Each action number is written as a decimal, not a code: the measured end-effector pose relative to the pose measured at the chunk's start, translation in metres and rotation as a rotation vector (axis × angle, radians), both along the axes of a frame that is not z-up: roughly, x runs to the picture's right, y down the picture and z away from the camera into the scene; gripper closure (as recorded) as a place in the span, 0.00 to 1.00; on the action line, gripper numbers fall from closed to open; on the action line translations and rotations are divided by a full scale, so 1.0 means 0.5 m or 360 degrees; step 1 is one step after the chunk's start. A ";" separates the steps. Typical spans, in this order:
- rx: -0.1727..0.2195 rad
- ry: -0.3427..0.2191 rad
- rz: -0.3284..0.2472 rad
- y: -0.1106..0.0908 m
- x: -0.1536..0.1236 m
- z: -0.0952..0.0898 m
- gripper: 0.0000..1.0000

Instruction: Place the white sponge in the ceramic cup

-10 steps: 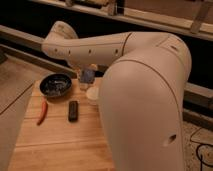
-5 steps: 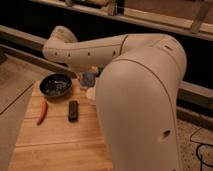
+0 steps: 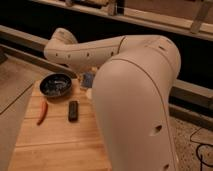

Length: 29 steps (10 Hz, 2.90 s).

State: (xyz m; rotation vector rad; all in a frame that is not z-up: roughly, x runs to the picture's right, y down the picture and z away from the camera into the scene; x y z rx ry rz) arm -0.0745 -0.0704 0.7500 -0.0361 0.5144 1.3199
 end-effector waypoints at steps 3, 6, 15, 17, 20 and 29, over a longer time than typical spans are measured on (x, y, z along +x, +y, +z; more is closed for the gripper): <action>-0.0017 0.0038 0.0037 0.010 0.015 0.007 1.00; -0.0039 0.0085 0.0099 0.018 0.039 0.020 1.00; -0.0072 0.0132 0.0072 0.014 0.040 0.051 1.00; -0.0077 0.0139 0.0052 0.016 0.037 0.057 1.00; -0.0091 0.0159 0.0057 0.027 0.039 0.063 1.00; -0.0150 0.0245 0.0082 0.070 0.051 0.079 1.00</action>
